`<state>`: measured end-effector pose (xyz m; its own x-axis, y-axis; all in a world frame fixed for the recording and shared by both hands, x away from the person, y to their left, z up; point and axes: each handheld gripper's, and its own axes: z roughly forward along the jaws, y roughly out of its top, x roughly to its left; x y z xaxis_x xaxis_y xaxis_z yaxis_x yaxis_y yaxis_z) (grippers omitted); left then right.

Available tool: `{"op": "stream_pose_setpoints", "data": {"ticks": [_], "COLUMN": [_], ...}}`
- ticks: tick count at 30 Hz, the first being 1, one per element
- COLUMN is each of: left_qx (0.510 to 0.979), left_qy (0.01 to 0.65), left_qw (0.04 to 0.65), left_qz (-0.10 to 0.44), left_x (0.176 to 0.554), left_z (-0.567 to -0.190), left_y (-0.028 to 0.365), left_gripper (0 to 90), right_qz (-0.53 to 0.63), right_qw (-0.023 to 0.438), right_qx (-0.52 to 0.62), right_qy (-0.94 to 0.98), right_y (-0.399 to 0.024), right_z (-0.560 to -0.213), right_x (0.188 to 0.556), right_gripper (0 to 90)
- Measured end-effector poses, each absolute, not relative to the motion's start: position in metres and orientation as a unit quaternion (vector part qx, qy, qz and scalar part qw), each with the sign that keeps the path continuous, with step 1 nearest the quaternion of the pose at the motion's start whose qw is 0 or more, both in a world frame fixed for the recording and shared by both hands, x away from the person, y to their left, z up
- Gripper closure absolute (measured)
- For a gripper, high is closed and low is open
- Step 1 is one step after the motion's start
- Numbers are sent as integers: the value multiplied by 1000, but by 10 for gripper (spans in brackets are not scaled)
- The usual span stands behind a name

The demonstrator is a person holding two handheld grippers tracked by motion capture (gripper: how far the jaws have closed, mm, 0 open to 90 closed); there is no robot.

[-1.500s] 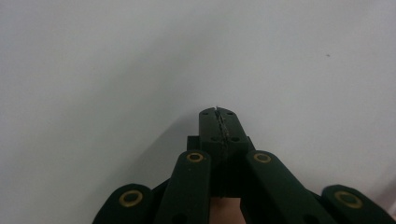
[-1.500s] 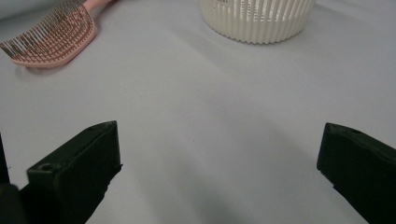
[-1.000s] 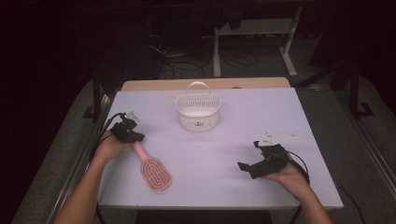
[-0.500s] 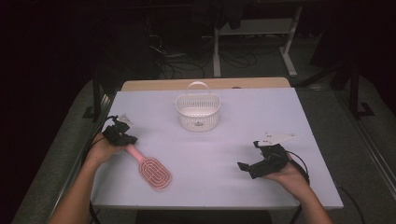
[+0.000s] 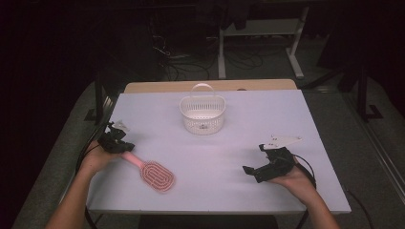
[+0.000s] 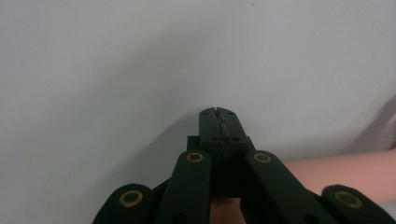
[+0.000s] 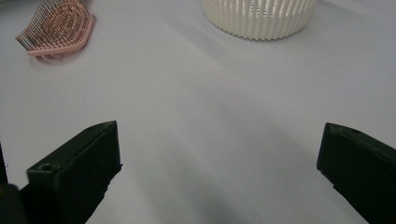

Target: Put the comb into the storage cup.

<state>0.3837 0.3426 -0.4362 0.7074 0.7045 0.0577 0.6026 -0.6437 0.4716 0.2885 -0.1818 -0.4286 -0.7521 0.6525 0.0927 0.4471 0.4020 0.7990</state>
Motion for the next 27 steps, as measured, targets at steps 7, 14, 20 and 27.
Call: {"op": "stream_pose_setpoints", "data": {"ticks": [7,14,20,27], "left_qx": [896,891,888,892], "left_qy": [370,375,379,377], "left_qw": [217,227,234,226], "left_qz": [115,115,112,108], "left_x": [374,363,354,344], "left_z": [-437,-438,-439,-437], "left_y": [353,364,371,377], "left_gripper": [900,900,900,900], "right_qz": [435,436,435,433], "right_qw": [118,118,118,116], "right_qx": [332,334,334,332], "right_qy": [828,828,828,830], "right_y": [-182,-183,-182,-181], "right_z": [-429,-428,-429,-429], "right_x": [289,289,289,289], "right_gripper": [0,0,0,0]}}
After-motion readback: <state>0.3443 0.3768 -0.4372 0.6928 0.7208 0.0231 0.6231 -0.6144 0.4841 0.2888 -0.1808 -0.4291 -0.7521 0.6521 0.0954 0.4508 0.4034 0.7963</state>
